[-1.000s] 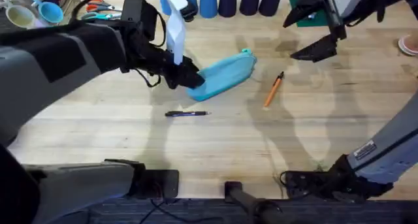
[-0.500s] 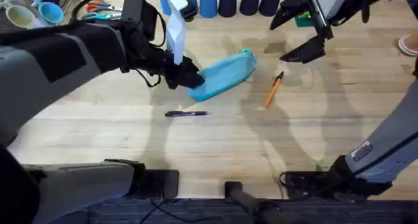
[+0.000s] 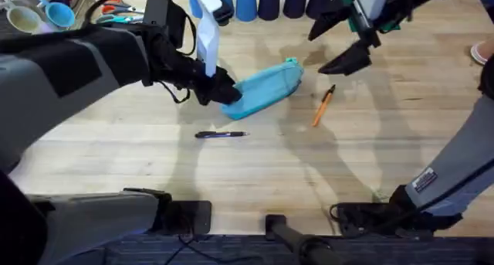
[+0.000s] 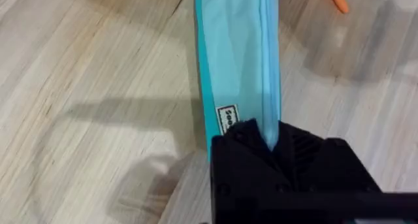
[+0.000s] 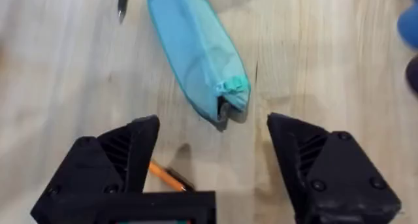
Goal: Unzip the bag, pick up the pens from the table one at a time and place them inside, then zip the bag closed.
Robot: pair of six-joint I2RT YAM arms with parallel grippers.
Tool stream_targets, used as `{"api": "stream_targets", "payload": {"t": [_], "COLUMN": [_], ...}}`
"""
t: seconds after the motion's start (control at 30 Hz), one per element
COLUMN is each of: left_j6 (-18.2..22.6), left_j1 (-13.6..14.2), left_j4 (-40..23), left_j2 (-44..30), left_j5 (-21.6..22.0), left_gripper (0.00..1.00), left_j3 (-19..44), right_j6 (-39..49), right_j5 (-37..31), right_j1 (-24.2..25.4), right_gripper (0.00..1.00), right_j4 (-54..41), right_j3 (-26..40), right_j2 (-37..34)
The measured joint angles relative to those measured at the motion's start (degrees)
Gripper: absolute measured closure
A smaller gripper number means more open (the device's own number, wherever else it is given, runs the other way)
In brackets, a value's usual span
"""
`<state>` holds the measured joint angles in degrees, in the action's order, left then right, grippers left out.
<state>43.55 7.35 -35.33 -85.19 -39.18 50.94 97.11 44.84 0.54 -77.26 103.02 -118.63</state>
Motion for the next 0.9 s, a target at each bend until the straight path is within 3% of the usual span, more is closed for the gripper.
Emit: {"api": "stream_targets", "payload": {"t": [0.4, 0.9], "left_j6": [0.0, 0.0], "left_j1": [0.0, 0.0], "left_j4": [0.0, 0.0], "left_j2": [0.0, 0.0], "left_j5": [0.0, 0.0], "left_gripper": [0.959, 0.959], "left_j3": [0.0, 0.0], "right_j6": [-42.9, -69.3], "right_j5": [-0.1, -0.1], "right_j1": [-2.7, -4.1], "right_gripper": [0.006, 0.006], "right_j4": [6.1, 6.1], "right_j3": [0.0, 0.0], "right_j2": [0.0, 0.0]}}
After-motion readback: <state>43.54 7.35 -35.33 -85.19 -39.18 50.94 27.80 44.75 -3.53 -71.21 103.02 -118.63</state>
